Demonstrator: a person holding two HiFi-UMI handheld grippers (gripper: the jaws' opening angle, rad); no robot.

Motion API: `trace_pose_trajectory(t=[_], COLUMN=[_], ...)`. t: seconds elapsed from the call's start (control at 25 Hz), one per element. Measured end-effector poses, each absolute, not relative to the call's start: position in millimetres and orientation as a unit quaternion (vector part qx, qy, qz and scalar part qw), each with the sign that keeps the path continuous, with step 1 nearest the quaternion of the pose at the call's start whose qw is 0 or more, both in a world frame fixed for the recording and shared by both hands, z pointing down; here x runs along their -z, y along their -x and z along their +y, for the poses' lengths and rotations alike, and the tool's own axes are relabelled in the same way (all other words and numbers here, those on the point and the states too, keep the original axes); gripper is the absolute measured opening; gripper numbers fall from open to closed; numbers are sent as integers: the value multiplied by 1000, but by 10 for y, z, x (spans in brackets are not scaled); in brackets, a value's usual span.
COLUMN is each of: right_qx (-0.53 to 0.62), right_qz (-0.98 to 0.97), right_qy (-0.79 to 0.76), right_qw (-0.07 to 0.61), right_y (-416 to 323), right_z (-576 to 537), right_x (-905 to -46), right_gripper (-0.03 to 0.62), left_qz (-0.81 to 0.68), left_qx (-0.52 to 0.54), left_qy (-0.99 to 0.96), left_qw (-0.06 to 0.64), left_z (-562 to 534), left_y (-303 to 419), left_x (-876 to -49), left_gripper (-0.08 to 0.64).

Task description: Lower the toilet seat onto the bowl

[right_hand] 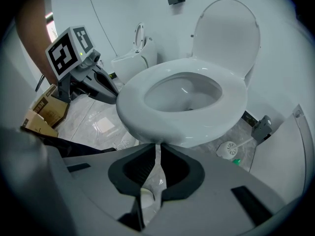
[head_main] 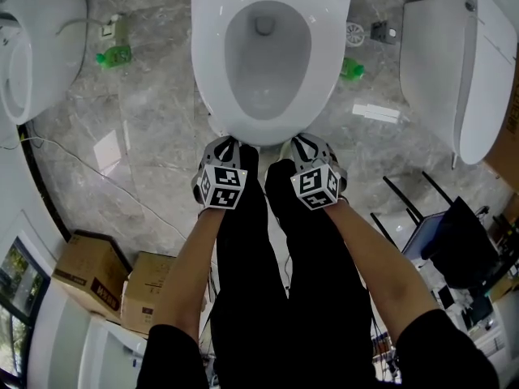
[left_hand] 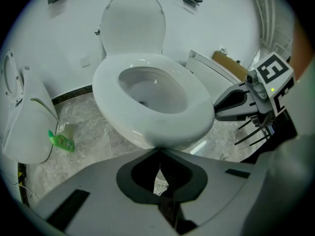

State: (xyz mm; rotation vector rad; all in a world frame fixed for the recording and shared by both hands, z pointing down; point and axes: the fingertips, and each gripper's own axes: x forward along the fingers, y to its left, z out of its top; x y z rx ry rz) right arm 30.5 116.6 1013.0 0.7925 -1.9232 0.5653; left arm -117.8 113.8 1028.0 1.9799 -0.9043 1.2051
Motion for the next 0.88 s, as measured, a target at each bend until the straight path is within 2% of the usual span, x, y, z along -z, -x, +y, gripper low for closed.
trace_pose_trajectory(t=[0.28, 0.56, 0.88], right_qx=[-243, -273, -294], right_qz=[-786, -782, -798], right_qy=[-314, -306, -320], right_qw=[475, 469, 417], right_y=[-337, -357, -602], right_z=[1157, 1149, 973], right_x=[-10215, -10150, -9539], right_gripper=[51, 51, 51], left_qz=[-319, -333, -410], left_qx=[-477, -463, -363], left_qy=[-766, -765, -762], left_qw=[289, 299, 345], left_z=[1142, 1156, 1039], left_y=[1166, 1177, 1047], left_x=[-10348, -10320, -9622], left_gripper=[17, 17, 17])
